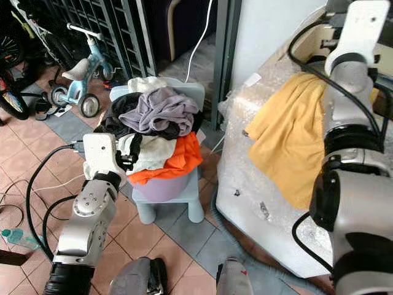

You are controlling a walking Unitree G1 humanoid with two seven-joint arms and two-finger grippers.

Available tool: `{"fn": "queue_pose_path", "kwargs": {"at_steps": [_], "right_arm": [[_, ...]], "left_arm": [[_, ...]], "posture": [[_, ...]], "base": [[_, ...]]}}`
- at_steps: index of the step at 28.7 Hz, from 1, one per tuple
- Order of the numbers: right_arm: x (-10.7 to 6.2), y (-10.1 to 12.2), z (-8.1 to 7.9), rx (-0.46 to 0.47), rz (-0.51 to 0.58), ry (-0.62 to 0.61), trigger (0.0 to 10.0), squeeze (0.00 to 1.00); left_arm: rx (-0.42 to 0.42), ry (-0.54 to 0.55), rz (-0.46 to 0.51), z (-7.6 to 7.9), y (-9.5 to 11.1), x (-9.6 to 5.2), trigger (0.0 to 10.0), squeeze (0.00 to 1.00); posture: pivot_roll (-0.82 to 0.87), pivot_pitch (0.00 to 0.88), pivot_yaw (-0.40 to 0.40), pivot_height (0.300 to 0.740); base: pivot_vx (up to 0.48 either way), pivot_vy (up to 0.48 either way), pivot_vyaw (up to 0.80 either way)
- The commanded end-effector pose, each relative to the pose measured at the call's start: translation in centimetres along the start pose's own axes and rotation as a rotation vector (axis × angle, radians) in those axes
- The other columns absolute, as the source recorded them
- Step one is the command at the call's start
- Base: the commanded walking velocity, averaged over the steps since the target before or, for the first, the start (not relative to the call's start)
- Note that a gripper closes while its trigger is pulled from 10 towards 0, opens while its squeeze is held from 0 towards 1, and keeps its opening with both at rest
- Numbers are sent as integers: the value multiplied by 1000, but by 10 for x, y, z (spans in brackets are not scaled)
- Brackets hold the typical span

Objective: Clothes washing

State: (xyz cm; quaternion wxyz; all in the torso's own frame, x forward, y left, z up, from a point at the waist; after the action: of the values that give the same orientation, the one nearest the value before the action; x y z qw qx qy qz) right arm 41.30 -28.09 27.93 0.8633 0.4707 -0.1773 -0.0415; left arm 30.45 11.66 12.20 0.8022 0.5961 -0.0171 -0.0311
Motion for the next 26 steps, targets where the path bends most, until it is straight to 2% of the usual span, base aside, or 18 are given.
{"fn": "queue_pose_path", "kwargs": {"at_steps": [1, 3, 4, 5, 8, 11, 14, 17, 19, 20, 21, 22, 23, 24, 26], "right_arm": [[-1, 22, -1, 41, 138, 71, 10000, 1000], [-6, 37, -6, 100, 255, 204, 10000, 1000], [-11, 44, -9, 98, 314, 281, 10000, 1000], [-21, 48, -14, 70, 381, 412, 10000, 1000], [-29, 47, -17, 48, 409, 501, 10000, 1000], [-52, 26, -16, -51, 389, 708, 10000, 1000], [-69, 2, -9, -155, 328, 825, 10000, 1000], [-84, -25, -1, -299, 244, 906, 10000, 1000], [-85, -31, 3, -327, 220, 899, 10000, 980], [-86, -37, 11, -338, 194, 870, 10000, 871], [-85, -39, 16, -335, 181, 840, 10000, 871], [-84, -41, 23, -351, 168, 790, 10000, 522], [-83, -43, 27, -363, 159, 757, 10000, 522], [-83, -46, 32, -374, 150, 725, 10000, 278], [-84, -48, 35, -380, 144, 708, 10000, 278]], "left_arm": [[5, 2, -7, 0, -1, 0, 10000, 0], [5, 1, -7, 0, -1, 0, 10000, 0], [5, 1, -7, 0, -1, 0, 10000, 0], [5, 1, -8, 0, -2, 0, 10000, 0], [5, 2, -9, 0, -2, -1, 10000, 0], [2, 0, -12, 0, -3, -1, 10000, 0], [2, -3, -17, -1, -4, -2, 10000, 0], [3, -10, -27, -1, -5, -2, 10000, 0], [3, -13, -30, -1, -5, -2, 10000, 0], [0, -21, -34, 0, -6, -2, 10000, 0], [-3, -27, -37, 1, -6, -2, 10000, 0], [-7, -35, -40, 2, -6, -2, 10000, 0], [-9, -40, -42, 3, -6, -2, 10000, 0], [-11, -43, -44, 3, -6, -2, 10000, 0], [-11, -45, -45, 3, -6, -3, 10000, 0]], "posture": [[-19, 84, 39, 740], [-20, 83, 40, 740], [-22, 82, 40, 740], [-25, 81, 40, 740], [-29, 82, 39, 740], [-31, 83, 39, 740], [-42, 88, 45, 740], [-45, 90, 49, 740], [-48, 91, 52, 740], [-49, 94, 56, 740], [-49, 94, 56, 740], [-49, 95, 57, 740], [-49, 95, 57, 740], [-49, 97, 58, 740], [-49, 97, 58, 740]], "base": [[0, 0, 0], [0, 0, 0], [0, 0, 0], [0, 0, 0], [0, 0, 0], [0, 0, 0], [0, 0, 0], [0, 0, 0], [0, 0, 0], [0, 0, 0], [0, 0, 0], [0, 0, 0], [0, 0, 0], [0, 0, 0], [0, 0, 0]]}}
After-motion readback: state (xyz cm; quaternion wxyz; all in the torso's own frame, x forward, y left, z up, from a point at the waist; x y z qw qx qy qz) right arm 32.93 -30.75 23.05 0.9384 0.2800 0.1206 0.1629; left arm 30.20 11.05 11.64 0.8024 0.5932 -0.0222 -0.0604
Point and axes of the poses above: a point about 5 cm out from each wrist's last joint towards the gripper, its own x axis pointing out of the wrist towards the gripper, its own y axis along the axis of the wrist's last joint, z = x × y, the point moved 2 cm from there along x, pointing out of the wrist towards the gripper, and after that the axes turned 14 degrees about -x, right-handed, at the moved point
